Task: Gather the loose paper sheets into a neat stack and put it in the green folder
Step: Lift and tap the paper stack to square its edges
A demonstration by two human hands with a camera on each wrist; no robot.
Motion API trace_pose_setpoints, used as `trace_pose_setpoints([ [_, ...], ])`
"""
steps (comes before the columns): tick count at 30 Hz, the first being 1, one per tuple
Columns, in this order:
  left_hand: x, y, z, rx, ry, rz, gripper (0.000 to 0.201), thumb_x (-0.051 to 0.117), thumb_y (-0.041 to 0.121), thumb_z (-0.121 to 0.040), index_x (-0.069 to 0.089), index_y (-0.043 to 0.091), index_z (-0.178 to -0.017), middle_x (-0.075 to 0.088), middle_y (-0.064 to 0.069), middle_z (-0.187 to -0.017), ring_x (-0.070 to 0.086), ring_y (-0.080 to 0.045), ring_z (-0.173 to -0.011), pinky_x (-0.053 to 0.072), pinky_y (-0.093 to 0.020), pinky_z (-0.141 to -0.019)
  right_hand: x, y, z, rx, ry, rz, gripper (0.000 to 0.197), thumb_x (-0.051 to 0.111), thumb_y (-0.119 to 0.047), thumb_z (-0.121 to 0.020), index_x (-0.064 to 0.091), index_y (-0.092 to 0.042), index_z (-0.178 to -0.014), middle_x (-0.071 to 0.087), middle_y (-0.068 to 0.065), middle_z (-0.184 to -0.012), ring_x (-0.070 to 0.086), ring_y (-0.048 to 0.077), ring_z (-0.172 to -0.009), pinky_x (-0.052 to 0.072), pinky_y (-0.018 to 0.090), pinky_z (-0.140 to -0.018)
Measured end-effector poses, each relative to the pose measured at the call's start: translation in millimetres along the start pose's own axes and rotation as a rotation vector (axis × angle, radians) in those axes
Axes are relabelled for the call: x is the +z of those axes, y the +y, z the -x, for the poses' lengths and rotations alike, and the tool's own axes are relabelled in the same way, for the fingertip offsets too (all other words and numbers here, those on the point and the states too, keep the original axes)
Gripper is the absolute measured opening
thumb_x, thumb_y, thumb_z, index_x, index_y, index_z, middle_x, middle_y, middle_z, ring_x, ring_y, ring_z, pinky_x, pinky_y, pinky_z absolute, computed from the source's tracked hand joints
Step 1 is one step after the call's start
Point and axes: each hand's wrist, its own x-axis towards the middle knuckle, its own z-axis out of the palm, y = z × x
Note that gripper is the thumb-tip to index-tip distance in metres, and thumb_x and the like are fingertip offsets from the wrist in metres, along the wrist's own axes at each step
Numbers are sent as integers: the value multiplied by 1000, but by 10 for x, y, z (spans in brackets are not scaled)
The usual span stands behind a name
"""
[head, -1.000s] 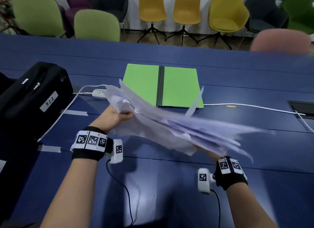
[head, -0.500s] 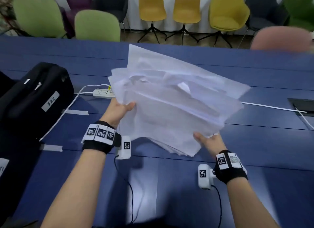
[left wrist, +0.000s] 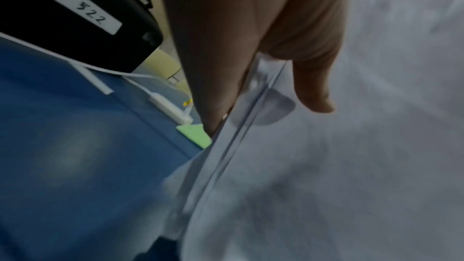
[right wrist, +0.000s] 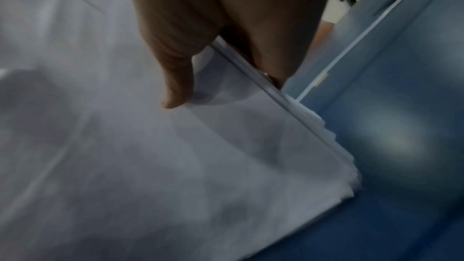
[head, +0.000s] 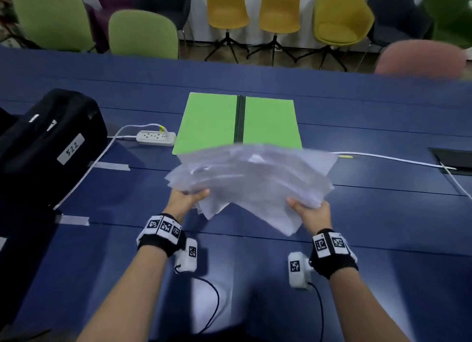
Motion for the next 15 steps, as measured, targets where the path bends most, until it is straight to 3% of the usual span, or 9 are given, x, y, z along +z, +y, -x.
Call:
trace_pose_setpoints([
  [1,-9,-28,-10,3,2,-26,18,71,-4,-77,63,8,-89,71,3,-77,65,-9,-72,50,-9,-56,-19,70,-12,45,28,-17,33,76,6,-71,64,-5,-100,68,10,-94,66,-5,-63,50,6,-56],
  [3,-36,-19,-60,10,-3,-33,16,72,-3,-76,66,11,-82,73,8,-70,69,-8,-69,52,-18,-68,-48,120,-34,111,33,-29,34,78,4,-69,64,-11,-96,68,11,-98,66,0,-66,52,9,-55],
  [5,-26,2,-108,28,-17,-22,20,73,-2,-76,67,15,-84,73,5,-78,70,-9,-73,51,-27,-76,-66,130,-78,122,21,6,31,77,5,-71,64,-7,-97,67,9,-98,64,-7,-58,51,8,-55],
  [7,39,58,-125,68,-1,-6,24,70,-1,-79,64,19,-92,69,1,-92,66,-13,-84,49,-27,-80,-40,40,-109,68,20,59,24,75,4,-73,67,-3,-94,67,4,-91,60,-13,-51,53,17,-61],
  [9,102,115,-134,134,47,5,25,65,2,-85,59,16,-105,64,-2,-104,61,-15,-95,43,-25,-87,3,-140,-126,-9,33,94,17,77,-2,-73,70,-14,-83,68,-1,-79,61,-8,-56,54,29,-72],
  [10,118,147,-127,170,72,15,28,63,5,-87,57,13,-113,62,-4,-109,59,-16,-100,41,-25,-91,12,-246,-127,-47,41,78,17,77,-5,-73,70,-17,-81,70,-4,-77,62,-4,-60,55,29,-73],
  [12,111,191,-89,186,108,38,30,65,13,-87,59,5,-116,64,-6,-107,60,-14,-100,42,-24,-92,11,-443,-94,-130,36,-6,18,76,-6,-76,70,-18,-88,72,-14,-74,64,-4,-64,54,17,-67],
  [15,92,130,2,83,120,35,18,72,26,-82,69,10,-90,69,-4,-86,62,-5,-88,42,-20,-88,-8,-451,-36,-169,31,-46,29,77,-4,-75,67,-14,-100,72,-20,-72,66,-9,-68,51,8,-63],
])
